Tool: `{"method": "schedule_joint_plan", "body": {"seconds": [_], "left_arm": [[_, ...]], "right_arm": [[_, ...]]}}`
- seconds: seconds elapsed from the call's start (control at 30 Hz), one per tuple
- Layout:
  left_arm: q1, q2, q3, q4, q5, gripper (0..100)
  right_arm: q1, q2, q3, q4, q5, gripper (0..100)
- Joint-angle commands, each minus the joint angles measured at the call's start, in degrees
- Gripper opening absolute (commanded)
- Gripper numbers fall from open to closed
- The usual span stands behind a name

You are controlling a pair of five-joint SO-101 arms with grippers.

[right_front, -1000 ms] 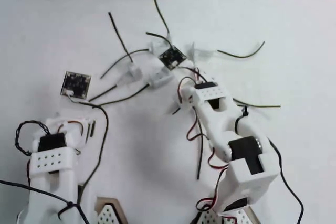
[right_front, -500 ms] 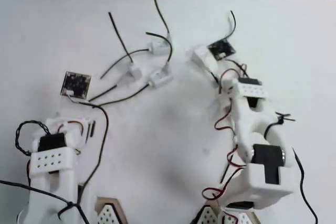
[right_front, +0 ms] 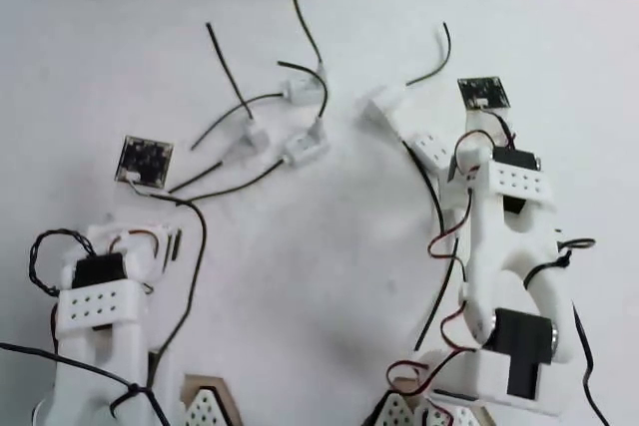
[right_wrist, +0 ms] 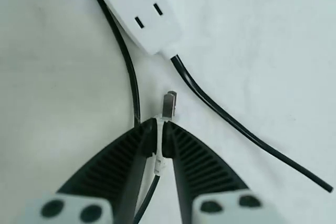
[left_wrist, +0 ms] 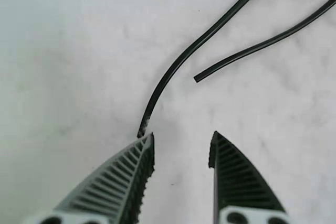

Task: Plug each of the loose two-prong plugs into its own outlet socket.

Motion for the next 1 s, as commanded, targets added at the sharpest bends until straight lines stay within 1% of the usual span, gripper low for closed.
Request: {"method": "schedule_joint_plan", "body": {"seconds": [0.0, 0.2, 0.33, 0.43, 0.57, 0.63, 0.83, 0.97], "left_arm": [[-0.2, -1.3, -0.2, -1.1, -0.7, 18], [-0.3, -1.3, -0.2, -1.1, -0.7, 18], [-0.4, -1.3, -0.2, -1.1, -0.7, 18], [-0.4, -1.3, -0.2, -1.1, -0.7, 18], [-0.4, -1.3, -0.2, -1.1, -0.7, 18], [-0.4, -1.3, -0.2, -1.1, -0.7, 18], [-0.4, -1.3, -0.2, -1.1, -0.7, 18], [-0.4, -1.3, -0.2, -1.1, -0.7, 18]], "right_arm": [[-1.1, -5.0, -1.0, 1.2, -0.1, 2.2], [-7.0, -4.0, -1.0, 0.4, 0.0, 2.1], [-6.4, 0.8, -1.0, -6.3, 0.0, 2.1], [-3.8, 5.6, -1.2, -8.3, 0.3, 2.1], [1.4, 9.9, -1.1, -8.3, 6.6, 1.8], [5.3, 10.1, -1.2, -7.9, 7.3, 1.8], [16.8, 3.5, -1.2, -1.7, 10.6, 1.7], [20.8, -3.3, -1.1, 5.9, 11.0, 1.7]]}}
